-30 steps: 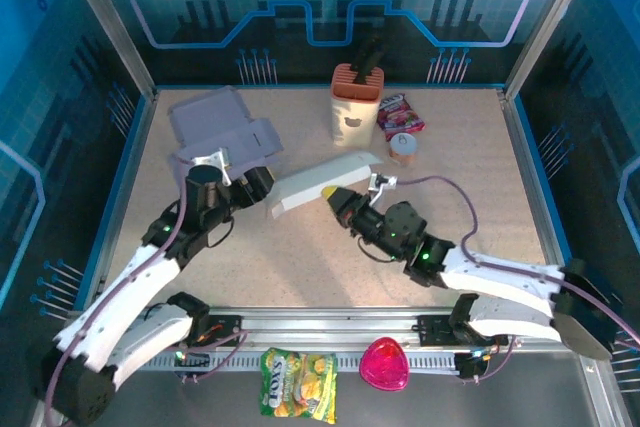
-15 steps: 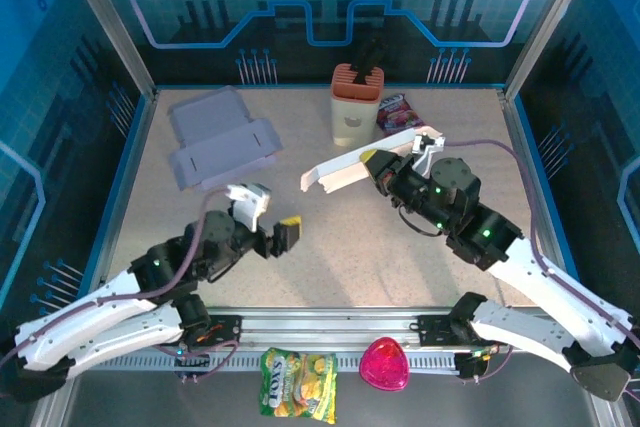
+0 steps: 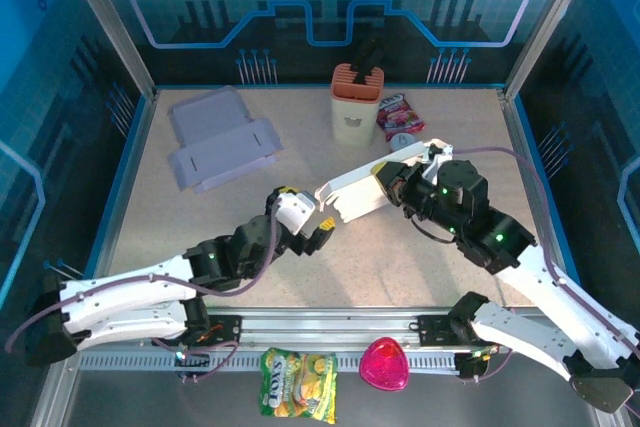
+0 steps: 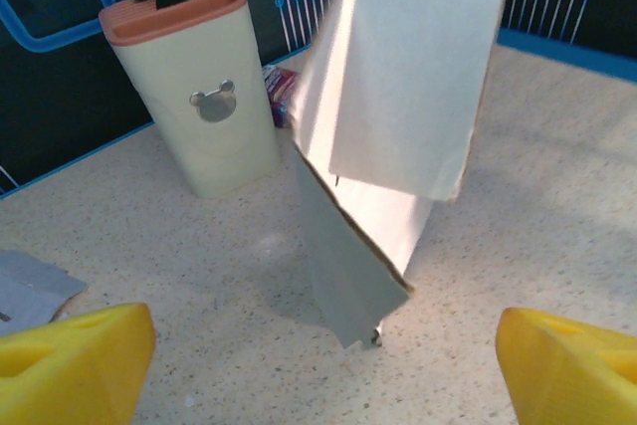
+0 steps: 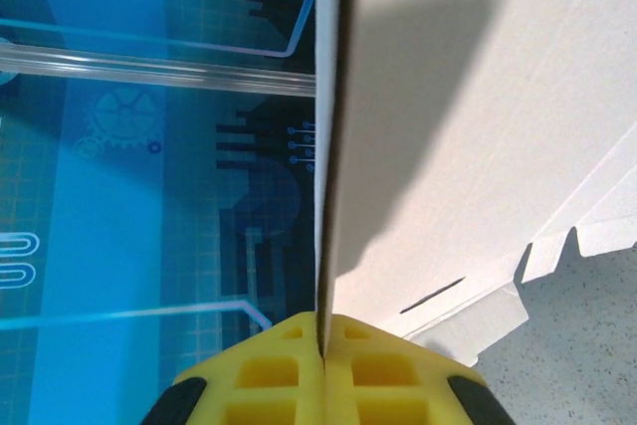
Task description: Fold the paper box
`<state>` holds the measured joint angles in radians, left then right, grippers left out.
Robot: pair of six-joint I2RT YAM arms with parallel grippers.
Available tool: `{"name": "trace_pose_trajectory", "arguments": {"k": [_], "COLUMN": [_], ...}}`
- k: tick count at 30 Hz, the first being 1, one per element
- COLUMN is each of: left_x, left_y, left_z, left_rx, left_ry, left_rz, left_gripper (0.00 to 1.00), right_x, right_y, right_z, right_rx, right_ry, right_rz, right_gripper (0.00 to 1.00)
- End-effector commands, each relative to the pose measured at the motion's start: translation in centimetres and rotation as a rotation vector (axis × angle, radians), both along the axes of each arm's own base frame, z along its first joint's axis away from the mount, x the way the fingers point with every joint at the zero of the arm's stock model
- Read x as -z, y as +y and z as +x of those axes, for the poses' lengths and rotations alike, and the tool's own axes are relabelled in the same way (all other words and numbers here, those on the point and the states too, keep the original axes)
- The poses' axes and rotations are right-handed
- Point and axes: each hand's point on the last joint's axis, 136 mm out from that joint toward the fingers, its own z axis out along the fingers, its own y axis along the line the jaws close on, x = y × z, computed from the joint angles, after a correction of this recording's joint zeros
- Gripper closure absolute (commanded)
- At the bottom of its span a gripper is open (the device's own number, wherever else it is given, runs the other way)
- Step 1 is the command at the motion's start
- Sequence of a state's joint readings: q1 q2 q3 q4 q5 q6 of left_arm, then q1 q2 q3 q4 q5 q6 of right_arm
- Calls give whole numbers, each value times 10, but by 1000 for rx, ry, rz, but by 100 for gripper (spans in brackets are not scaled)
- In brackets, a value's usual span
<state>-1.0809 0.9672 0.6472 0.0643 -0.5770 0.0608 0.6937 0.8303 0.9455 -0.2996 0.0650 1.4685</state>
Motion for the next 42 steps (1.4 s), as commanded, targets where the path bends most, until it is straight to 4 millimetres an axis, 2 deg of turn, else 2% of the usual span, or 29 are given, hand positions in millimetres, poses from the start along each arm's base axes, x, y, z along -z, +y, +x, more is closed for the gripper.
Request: {"name": "trace_pose_trajectory", "arguments": {"k": [1,5,8,9,10,12,13,15,18,19,20,25,29,35,38,42], "left_x": [-26,-28,-30,-31,-31,-31,-30,-30,-27,-27,-26,-27,-26,-26,-26,-26], "left_y": [-3,-7,-8,-9,-9,-8,-8,-7,-8,-8,-8,-12,-18,-18,-16,-14], "left_z": [16,19,19,20,19,19,17,11,7,6,5,4,5,6,6,5], "left_rx": [-43,-49,-51,-51,-55,-63,-65,-76,-96,-102,-109,-119,-125,-144,-154,-158], "left_ry": [-58,-46,-47,-44,-32,-3,14,31,53,59,66,79,86,88,90,98], "left_rz": [-47,-72,-91,-94,-96,-105,-111,-112,-115,-117,-118,-112,-81,-79,-79,-77], "left_gripper": [18,36,59,71,83,98,100,100,100,100,100,100,100,100,100,100], "right_x": [8,11,18,17,26,28,25,22,21,23,12,11,5,0,-1,-3], "right_y": [-2,-3,0,1,1,0,-1,-1,1,2,3,1,-2,-1,-3,-6], "right_z": [-3,-3,-2,-1,1,6,10,15,20,21,23,25,25,27,26,25], "right_rx": [-9,-7,-12,-14,-12,-9,-10,-16,-22,-26,-25,-7,9,10,16,27], "right_ry": [33,39,49,44,57,46,28,6,-7,-4,-19,-25,-44,-51,-53,-59], "right_rz": [9,9,22,29,22,21,18,-1,-13,-15,-4,4,4,15,11,14], "right_gripper": [100,100,100,100,100,100,98,80,65,62,59,52,54,80,82,80]}}
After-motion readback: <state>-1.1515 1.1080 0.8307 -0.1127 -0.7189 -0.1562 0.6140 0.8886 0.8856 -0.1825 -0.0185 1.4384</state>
